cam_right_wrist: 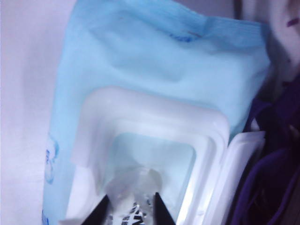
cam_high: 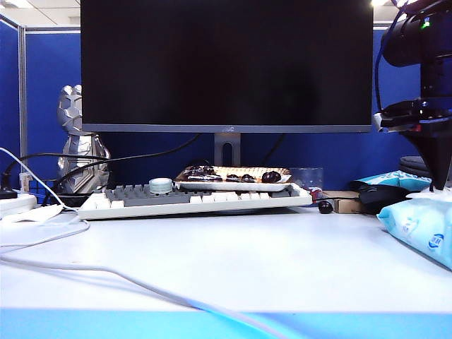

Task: Pull out a wet wipe from the sky blue wet wipes packet and place it on the table.

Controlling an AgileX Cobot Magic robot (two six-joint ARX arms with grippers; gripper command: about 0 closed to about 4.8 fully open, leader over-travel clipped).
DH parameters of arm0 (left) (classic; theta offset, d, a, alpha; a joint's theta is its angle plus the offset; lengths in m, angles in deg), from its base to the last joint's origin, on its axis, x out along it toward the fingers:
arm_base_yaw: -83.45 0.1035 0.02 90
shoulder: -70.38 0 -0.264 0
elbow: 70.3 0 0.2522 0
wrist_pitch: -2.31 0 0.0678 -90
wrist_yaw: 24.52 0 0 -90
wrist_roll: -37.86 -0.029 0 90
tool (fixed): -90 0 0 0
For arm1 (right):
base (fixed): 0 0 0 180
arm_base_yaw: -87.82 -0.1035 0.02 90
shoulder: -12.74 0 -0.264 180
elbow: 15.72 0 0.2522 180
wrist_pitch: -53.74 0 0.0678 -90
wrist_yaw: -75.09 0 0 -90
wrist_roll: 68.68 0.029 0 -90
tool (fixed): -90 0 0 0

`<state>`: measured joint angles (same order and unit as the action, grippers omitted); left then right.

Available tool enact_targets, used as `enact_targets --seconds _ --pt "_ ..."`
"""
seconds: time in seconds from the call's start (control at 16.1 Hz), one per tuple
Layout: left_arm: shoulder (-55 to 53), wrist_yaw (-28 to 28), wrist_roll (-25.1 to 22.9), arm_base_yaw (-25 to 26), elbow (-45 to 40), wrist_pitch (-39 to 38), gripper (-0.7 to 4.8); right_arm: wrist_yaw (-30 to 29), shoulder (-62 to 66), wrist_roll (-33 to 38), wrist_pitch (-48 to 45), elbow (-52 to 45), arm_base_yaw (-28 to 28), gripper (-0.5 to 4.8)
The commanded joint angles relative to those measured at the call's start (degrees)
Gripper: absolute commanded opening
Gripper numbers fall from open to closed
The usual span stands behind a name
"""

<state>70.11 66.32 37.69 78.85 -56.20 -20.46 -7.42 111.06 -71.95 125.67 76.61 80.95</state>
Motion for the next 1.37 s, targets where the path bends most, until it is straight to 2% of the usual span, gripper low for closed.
enact_targets --seconds 0.06,0.12,0.19,0.69,1.0,1.06,1.18,1.37 --pt "0.17 0.02 0.17 -0.02 -0.02 -0.74 -0.03 -0.11 -0.35 -1.03 0.37 0.35 -0.04 0.73" --pt "0.17 0.00 0.17 -0.02 -0.02 -0.74 -0.03 -0.11 -0.37 -1.29 0.33 0.35 -0.04 0.19" --pt "0.17 0.00 0.17 -0.02 -0.02 -0.74 -0.03 -0.11 -0.37 -1.31 0.28 0.35 -0.04 -0.01" --pt "0.17 0.00 0.17 -0.02 -0.02 -0.74 -0.03 -0.09 -1.66 -1.29 -0.17 0.72 -0.04 -0.01" --pt "0.17 0.02 0.17 -0.02 -0.02 -0.74 -0.03 -1.38 -3.93 -1.27 0.35 4.76 -0.04 0.00" --pt "0.17 0.00 0.17 -0.02 -0.02 -0.74 -0.03 -2.49 -3.91 -1.27 0.42 4.72 -0.04 0.18" --pt "0.17 0.00 0.17 -0.02 -0.02 -0.74 -0.03 -3.39 -3.69 -1.29 0.33 4.72 -0.04 1.45" --pt "0.17 0.00 0.17 -0.02 -0.02 -0.74 -0.03 -3.72 -3.15 -1.27 -1.53 4.72 -0.04 1.54"
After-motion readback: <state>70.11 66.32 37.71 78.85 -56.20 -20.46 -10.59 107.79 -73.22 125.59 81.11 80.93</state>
